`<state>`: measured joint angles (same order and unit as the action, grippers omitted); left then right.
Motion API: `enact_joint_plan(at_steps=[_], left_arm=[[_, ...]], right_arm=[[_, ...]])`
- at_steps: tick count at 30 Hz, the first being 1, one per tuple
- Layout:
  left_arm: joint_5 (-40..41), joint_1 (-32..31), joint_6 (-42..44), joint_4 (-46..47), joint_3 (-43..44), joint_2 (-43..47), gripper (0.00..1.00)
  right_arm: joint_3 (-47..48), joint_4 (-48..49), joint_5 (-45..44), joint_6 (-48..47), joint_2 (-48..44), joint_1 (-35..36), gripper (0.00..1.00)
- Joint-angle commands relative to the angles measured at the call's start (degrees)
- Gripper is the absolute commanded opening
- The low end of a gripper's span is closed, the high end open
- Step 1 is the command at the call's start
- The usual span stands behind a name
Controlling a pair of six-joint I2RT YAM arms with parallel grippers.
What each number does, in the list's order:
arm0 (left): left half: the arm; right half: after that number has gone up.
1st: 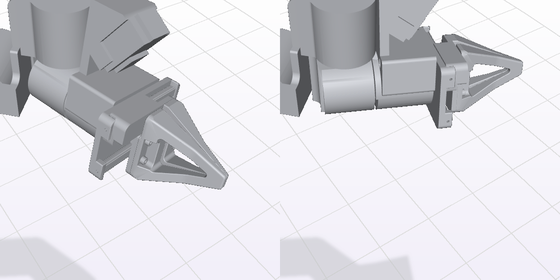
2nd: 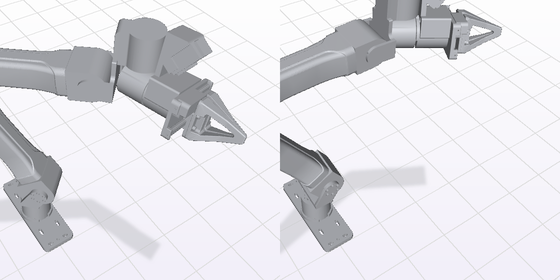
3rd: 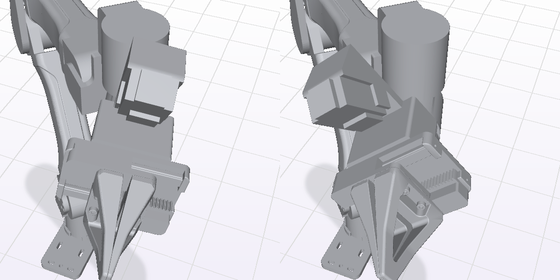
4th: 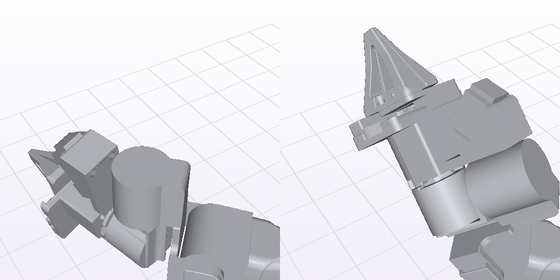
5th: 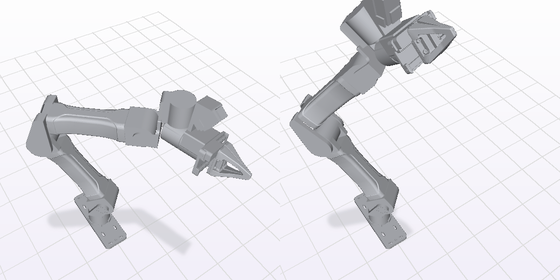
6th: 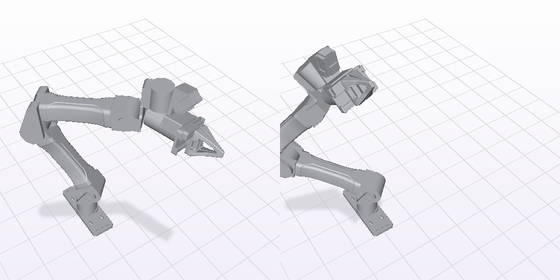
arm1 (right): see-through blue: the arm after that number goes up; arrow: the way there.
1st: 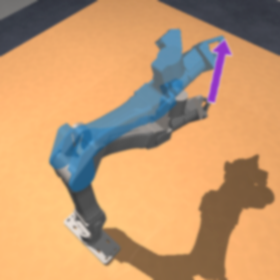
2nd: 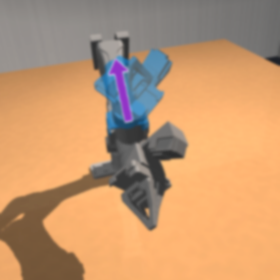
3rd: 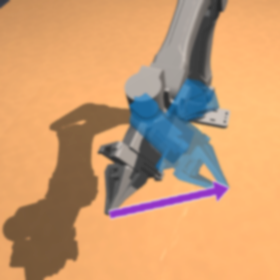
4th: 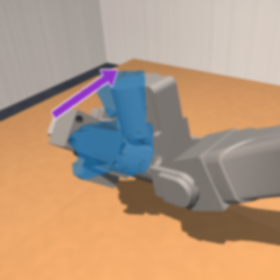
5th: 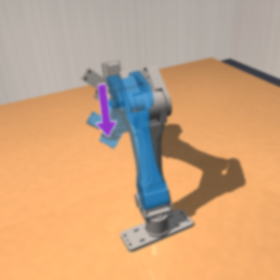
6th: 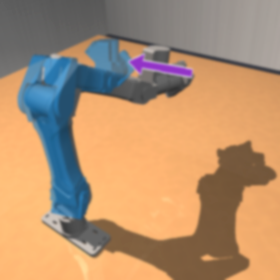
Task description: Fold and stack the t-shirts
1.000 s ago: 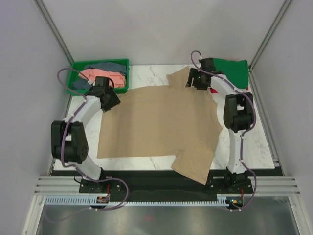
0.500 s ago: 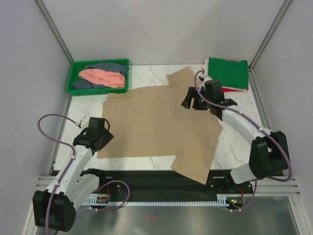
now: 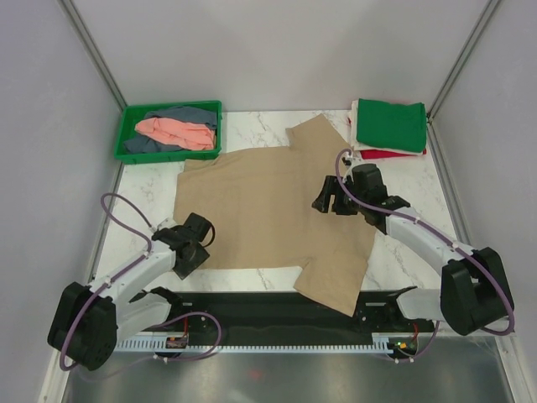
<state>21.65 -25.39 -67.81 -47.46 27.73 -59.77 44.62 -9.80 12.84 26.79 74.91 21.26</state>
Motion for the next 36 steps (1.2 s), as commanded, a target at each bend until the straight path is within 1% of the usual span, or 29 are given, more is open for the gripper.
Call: enact_joint_plan(at_steps=[1,7,9,10,11,13,14,16,17,18,19,20,21,22,23,25,26,27,28,29,30,31,32,33,35,36], left_arm=[[4.01,-0.45,-5.49,-0.27,0.67,-2.28,0.62],[7.00,-0.45,-5.58,1.40,-0.04,-0.53,0.60],[7.18,-0.37,-5.49,2.20,-0.21,0.26,0.56],[7.09,-0.45,-5.40,2.63,-0.22,0.53,0.53],[7.26,-0.45,-4.44,3.16,-0.22,0.88,0.46],[7.53,-0.45,-2.95,4.92,-0.39,1.85,0.37],[7.36,-0.37,-2.33,5.88,-0.39,2.02,0.26],[7.01,-0.45,-1.36,7.90,-0.39,1.76,0.20],[6.83,-0.45,-0.14,8.35,-0.22,1.50,0.12],[6.74,-0.45,0.31,9.13,-0.04,1.24,0.09],[6.65,-0.45,0.83,9.66,-0.04,1.41,0.07],[6.39,-0.37,1.88,10.10,0.05,1.58,0.03],[6.47,-0.37,2.50,10.54,-0.04,1.58,0.02],[6.48,-0.37,2.94,11.33,-0.04,2.19,0.02],[6.30,-0.45,3.82,11.86,-0.13,2.37,0.02],[5.69,-0.37,4.61,12.65,-0.74,3.69,0.02],[5.42,-0.45,5.40,13.53,-1.00,4.13,0.02],[5.25,-0.37,5.84,13.88,-1.53,4.74,0.02],[4.90,-0.45,6.11,14.06,-1.71,5.18,0.02],[4.63,-0.45,6.90,14.76,-1.88,6.06,0.02],[4.46,-0.37,7.25,15.03,-2.23,6.41,0.02],[4.02,-0.45,7.52,15.29,-2.50,6.85,0.02],[3.75,-0.37,8.13,15.82,-2.67,7.38,0.02],[3.66,-0.37,8.31,16.00,-2.85,7.65,0.02],[3.31,-0.37,8.75,16.43,-3.03,8.43,0.02],[3.14,-0.45,9.01,16.35,-3.29,8.79,0.02]], right_arm=[[-1.46,1.89,-1.76,-0.24,-2.14,0.10,0.78],[-4.01,2.51,-3.87,0.72,-3.45,0.01,0.78],[-5.67,2.86,-4.23,1.51,-4.16,0.01,0.78],[-6.56,3.29,-4.49,3.17,-5.38,0.01,0.78],[-7.43,3.56,-4.67,4.23,-6.09,0.10,0.77],[-10.33,3.91,-6.42,8.08,-8.80,0.80,0.77],[-11.21,3.57,-7.38,9.59,-9.60,2.37,0.77],[-12.80,1.11,-11.86,11.88,-11.10,5.18,0.77],[-12.72,-0.29,-13.79,13.71,-11.28,8.94,0.77],[-12.46,-3.61,-18.59,14.51,-11.37,11.15,0.77],[-12.19,-5.56,-21.16,15.57,-11.28,13.44,0.77],[-11.75,-7.49,-24.32,16.62,-11.02,18.16,0.77],[-11.66,-10.90,-26.88,19.59,-11.02,20.38,0.77],[-11.84,-12.33,-30.82,21.10,-10.67,22.49,0.77],[-12.19,-13.65,-32.08,22.51,-10.32,25.82,0.77],[-12.71,-17.69,-34.36,27.25,-10.05,28.91,0.76],[-13.15,-19.27,-36.98,29.18,-10.14,32.67,0.76],[-13.16,-23.03,-38.58,31.20,-10.14,34.88,0.76],[-12.98,-24.98,-39.55,35.14,-10.14,37.26,0.75],[-11.85,-27.26,-41.91,37.27,-9.97,42.24,0.75],[-11.23,-31.72,-42.80,39.37,-9.62,45.07,0.75],[-10.61,-33.86,-43.33,43.92,-8.48,47.80,0.75],[-9.48,-36.05,-44.21,46.14,-7.69,52.70,0.74],[-9.12,-39.64,-44.22,48.34,-6.81,54.66,0.73],[-8.94,-42.22,-43.69,53.44,-4.87,59.66,0.73],[-9.11,-42.84,-42.73,53.89,-4.43,61.08,0.68]])
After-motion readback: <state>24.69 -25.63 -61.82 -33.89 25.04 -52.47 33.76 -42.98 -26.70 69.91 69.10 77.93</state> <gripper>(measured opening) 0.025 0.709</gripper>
